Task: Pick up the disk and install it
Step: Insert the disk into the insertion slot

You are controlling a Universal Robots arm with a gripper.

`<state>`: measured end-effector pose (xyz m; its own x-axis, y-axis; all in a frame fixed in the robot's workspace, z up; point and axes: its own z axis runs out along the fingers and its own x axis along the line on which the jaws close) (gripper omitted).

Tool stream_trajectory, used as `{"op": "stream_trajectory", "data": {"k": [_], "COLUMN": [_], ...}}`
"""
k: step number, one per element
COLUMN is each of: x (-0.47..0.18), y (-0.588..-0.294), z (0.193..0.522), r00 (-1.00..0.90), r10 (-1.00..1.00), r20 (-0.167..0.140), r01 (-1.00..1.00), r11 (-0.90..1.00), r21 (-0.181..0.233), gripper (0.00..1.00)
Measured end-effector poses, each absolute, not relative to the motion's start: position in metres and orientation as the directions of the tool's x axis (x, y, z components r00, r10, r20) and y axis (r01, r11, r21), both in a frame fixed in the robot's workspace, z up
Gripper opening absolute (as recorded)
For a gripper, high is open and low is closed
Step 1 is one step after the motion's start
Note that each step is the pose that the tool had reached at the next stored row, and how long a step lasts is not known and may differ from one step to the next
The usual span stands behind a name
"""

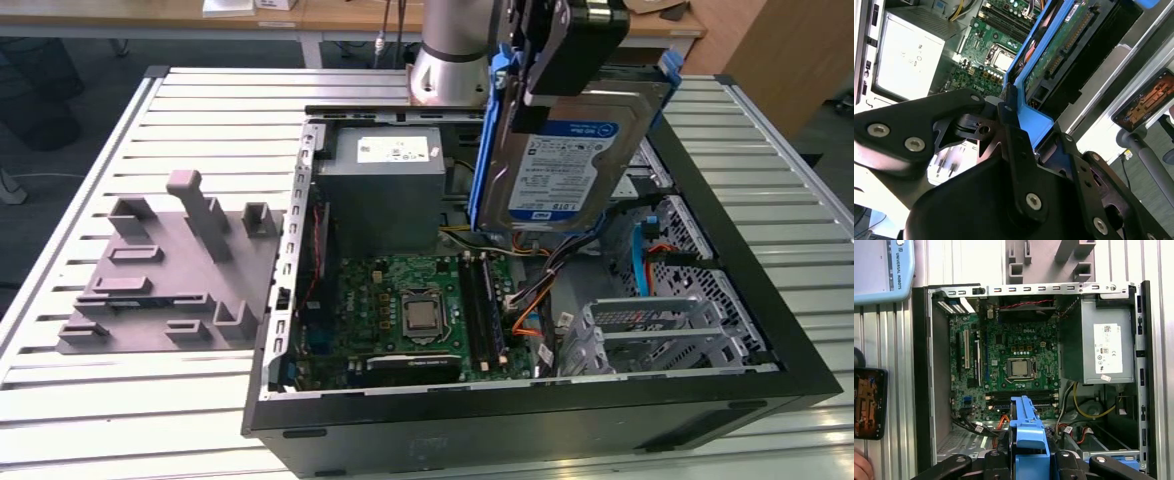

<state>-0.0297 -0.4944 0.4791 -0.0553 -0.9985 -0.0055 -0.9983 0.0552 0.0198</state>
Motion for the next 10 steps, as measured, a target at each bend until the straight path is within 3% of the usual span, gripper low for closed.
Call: {"op": "stream_trajectory", "data": {"k": [10], "x": [-0.0297], "y": [-0.4967], "z": [0.4791], "r00": [-0.055], "r10": [-0.998], "r20": [-0.006], "r01": [-0.998], "r11": [0.055], "r21": [0.020], "gripper": [0.37]}}
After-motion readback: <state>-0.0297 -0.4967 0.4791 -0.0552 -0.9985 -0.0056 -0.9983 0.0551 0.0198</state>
